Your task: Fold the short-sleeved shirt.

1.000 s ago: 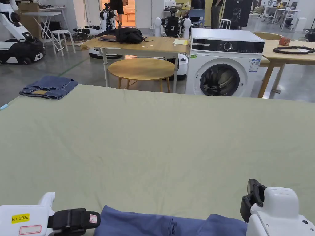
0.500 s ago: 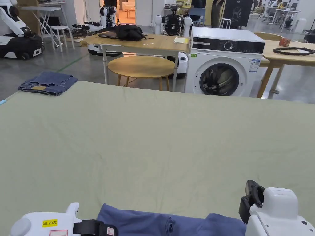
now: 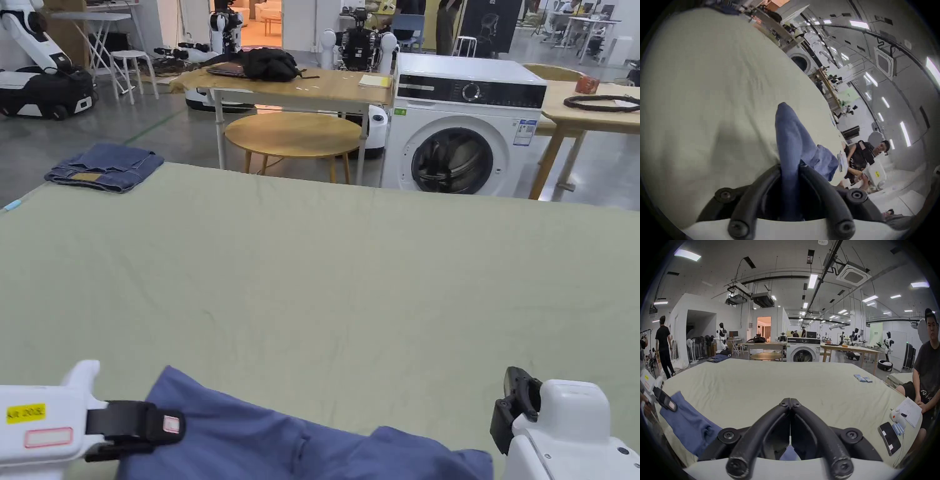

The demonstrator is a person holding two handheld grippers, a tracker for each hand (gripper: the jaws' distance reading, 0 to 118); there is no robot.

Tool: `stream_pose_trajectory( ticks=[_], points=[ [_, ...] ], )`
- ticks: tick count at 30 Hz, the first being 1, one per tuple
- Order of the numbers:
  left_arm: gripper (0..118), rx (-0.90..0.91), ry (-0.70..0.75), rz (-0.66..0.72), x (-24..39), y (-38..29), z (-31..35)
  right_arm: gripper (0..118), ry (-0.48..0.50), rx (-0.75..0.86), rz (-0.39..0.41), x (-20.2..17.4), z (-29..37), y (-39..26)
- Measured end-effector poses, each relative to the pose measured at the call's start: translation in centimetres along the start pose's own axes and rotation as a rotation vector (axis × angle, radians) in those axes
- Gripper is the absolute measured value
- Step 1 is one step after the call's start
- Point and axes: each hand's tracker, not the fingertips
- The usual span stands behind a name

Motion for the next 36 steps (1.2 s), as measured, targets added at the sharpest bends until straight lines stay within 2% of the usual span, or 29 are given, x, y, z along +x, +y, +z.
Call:
stream_pose_trajectory(
  ticks=[2, 7, 15, 24, 31, 36],
  points=[
    [2, 0.014, 0.101, -0.019, 1.1, 0.5, 2.3, 0, 0.006, -0.004, 0.003, -0.2, -0.1, -0.1],
    [2, 0.066, 0.221, -0.053, 4.1, 1.3, 5.0, 0, 0.028, -0.008, 0.001, -0.8, -0.3, -0.4],
    [2, -0.006, 0.222, -0.108, 10.2, 1.0, 2.0, 0, 0.046, -0.02, -0.001, -1.1, -0.3, -0.8],
    [2, -0.096, 0.229, -0.175, 15.8, -0.1, -4.8, 0, 0.034, -0.032, -0.004, -0.4, -0.1, -1.1],
    [2, -0.232, 0.287, -0.265, 17.8, -1.9, -14.9, 0, 0.015, -0.049, -0.012, 0.3, 0.0, -1.4],
    [2, -0.324, 0.303, -0.218, 17.1, -3.9, -21.4, 0, 0.004, -0.062, -0.014, 0.6, 0.2, -1.6]
  ],
)
